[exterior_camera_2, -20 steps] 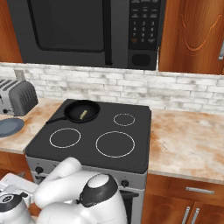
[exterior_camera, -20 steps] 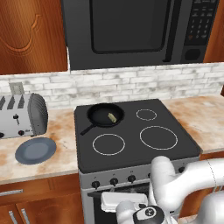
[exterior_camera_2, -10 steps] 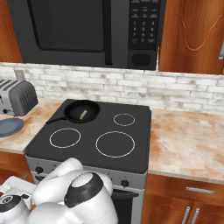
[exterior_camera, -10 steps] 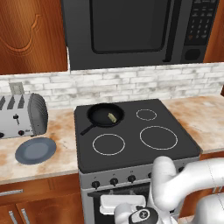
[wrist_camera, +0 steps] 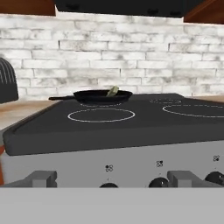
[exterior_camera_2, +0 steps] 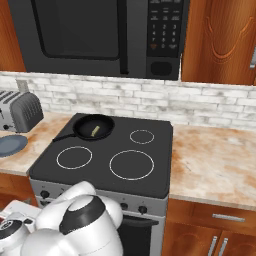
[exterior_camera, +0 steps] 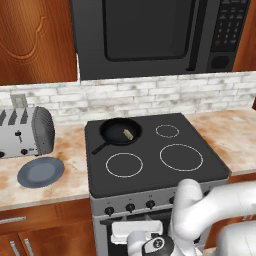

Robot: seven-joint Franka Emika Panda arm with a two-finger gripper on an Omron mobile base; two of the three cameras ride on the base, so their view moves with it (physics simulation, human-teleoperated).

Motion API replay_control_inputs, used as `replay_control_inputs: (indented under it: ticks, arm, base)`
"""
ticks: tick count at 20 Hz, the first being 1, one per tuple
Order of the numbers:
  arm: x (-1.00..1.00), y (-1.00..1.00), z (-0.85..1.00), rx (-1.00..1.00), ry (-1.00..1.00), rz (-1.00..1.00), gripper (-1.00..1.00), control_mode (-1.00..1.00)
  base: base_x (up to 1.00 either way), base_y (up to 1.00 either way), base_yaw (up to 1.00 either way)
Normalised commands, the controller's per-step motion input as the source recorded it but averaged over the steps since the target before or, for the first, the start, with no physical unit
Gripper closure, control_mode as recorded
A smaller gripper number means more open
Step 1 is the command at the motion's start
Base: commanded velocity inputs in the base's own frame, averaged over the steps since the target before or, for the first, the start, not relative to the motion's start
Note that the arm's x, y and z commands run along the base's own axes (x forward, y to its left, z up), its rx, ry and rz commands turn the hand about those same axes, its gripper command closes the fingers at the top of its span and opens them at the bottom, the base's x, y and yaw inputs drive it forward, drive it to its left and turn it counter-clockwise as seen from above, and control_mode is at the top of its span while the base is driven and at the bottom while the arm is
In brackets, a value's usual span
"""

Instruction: Pick up the butter stick and place it in the pan. Then turn on the burner for the pan.

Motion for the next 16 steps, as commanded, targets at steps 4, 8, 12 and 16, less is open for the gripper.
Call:
replay_control_inputs:
  ticks: [4,8,12,16]
  arm:
    - [0.6,-0.29,-0.02,0.0,0.0,0.06,-1.0,-1.0]
    - [0.47,-0.38,-0.1,0.0,0.0,0.06,-1.0,-1.0]
    - [0.44,-0.42,-0.13,0.0,0.0,0.06,-1.0,-1.0]
    - [0.44,-0.44,-0.11,0.0,0.0,0.06,-1.0,-1.0]
  base:
    - [0.0,0.0,0.0]
    - [0.0,0.0,0.0]
    - [0.0,0.0,0.0]
    - [0.0,0.0,0.0]
